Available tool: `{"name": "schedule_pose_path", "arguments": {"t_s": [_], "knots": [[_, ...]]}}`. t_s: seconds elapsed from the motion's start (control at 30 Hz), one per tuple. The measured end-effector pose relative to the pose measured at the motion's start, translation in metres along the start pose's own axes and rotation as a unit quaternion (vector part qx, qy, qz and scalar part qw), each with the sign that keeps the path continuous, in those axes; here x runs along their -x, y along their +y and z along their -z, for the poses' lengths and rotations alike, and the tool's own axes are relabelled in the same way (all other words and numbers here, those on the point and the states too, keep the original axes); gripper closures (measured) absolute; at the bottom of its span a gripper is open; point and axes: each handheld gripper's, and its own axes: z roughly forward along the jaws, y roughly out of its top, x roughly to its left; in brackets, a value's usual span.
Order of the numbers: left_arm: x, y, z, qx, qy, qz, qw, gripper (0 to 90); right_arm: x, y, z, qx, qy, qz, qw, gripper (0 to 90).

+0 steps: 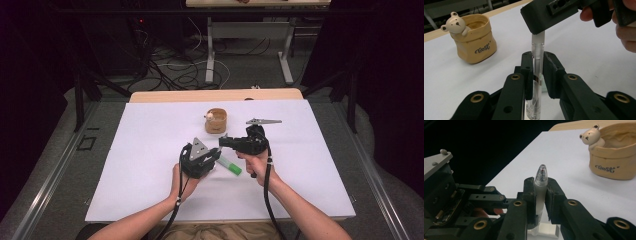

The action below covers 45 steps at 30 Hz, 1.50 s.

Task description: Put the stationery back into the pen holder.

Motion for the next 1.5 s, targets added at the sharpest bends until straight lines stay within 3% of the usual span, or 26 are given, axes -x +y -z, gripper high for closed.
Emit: {"name": "schedule_pose_path", "arguments": {"t_s": [0.07, 0.1, 0.13, 0.17, 0.2, 0.27, 0.33, 0.4, 0.43, 0.47, 0.73, 0.8, 0.83, 1.1, 1.27, 1.5], "knots": [[0.0, 0.001, 0.0, -0.001, -0.002, 0.001, 1.0, 78.7, -0.004, 0.0, 0.0, -0.002, -0.007, 0.013, 0.9999, 80.0], [0.0, 0.001, 0.001, 0.001, -0.003, 0.0, 1.0, 78.3, -0.008, 0.001, 0.001, -0.001, -0.016, 0.033, 0.9993, 80.0], [-0.001, 0.001, 0.001, -0.002, -0.004, -0.002, 1.0, 78.3, -0.008, 0.001, 0.001, -0.001, -0.016, 0.033, 0.9993, 80.0], [-0.001, 0.001, 0.0, -0.007, -0.006, -0.003, 1.0, 71.9, -0.013, 0.001, 0.001, 0.001, -0.028, 0.058, 0.9979, 80.1], [-0.001, 0.001, 0.0, -0.008, -0.009, 0.002, 0.9999, 71.9, -0.013, 0.001, 0.001, 0.001, -0.028, 0.058, 0.9979, 80.1], [-0.003, 0.001, -0.001, -0.019, -0.015, -0.003, 0.9997, 58.1, -0.019, 0.002, 0.003, 0.0, -0.041, 0.087, 0.9953, 80.1], [-0.004, 0.0, -0.002, -0.024, -0.018, 0.002, 0.9996, 55.2, -0.02, 0.002, 0.004, 0.001, -0.046, 0.094, 0.9945, 80.1], [-0.006, 0.0, -0.001, -0.037, -0.02, 0.001, 0.9991, 42.3, -0.022, 0.003, 0.007, -0.007, -0.059, 0.113, 0.9919, 80.1], [-0.007, 0.0, -0.001, -0.039, -0.023, 0.0, 0.999, 42.3, -0.022, 0.003, 0.007, -0.007, -0.059, 0.113, 0.9919, 80.1], [-0.009, -0.001, -0.001, -0.052, -0.035, -0.002, 0.998, 34.7, -0.022, 0.003, 0.009, 0.0, -0.061, 0.119, 0.991, 80.1], [-0.019, -0.006, 0.005, -0.079, -0.034, -0.007, 0.9963, 19.6, -0.02, 0.003, 0.016, 0.003, -0.082, 0.139, 0.9868, 80.0], [-0.023, -0.005, 0.005, -0.103, -0.041, -0.02, 0.9936, 15.6, -0.019, 0.004, 0.019, 0.001, -0.085, 0.142, 0.9863, 80.0], [-0.026, -0.006, 0.007, -0.108, -0.042, -0.016, 0.9931, 13.3, -0.019, 0.004, 0.02, 0.003, -0.091, 0.148, 0.9848, 80.0], [-0.047, -0.014, 0.019, -0.13, -0.024, -0.001, 0.9912, 1.4, -0.014, 0.004, 0.029, 0.002, -0.114, 0.159, 0.9807, 80.0], [-0.052, -0.021, 0.025, -0.143, -0.02, 0.004, 0.9896, 0.3, -0.012, 0.005, 0.032, 0.005, -0.121, 0.162, 0.9793, 80.0], [-0.054, -0.032, 0.032, -0.145, -0.017, 0.004, 0.9893, 0.3, -0.01, 0.009, 0.037, 0.018, -0.131, 0.168, 0.9769, 80.0]]}}
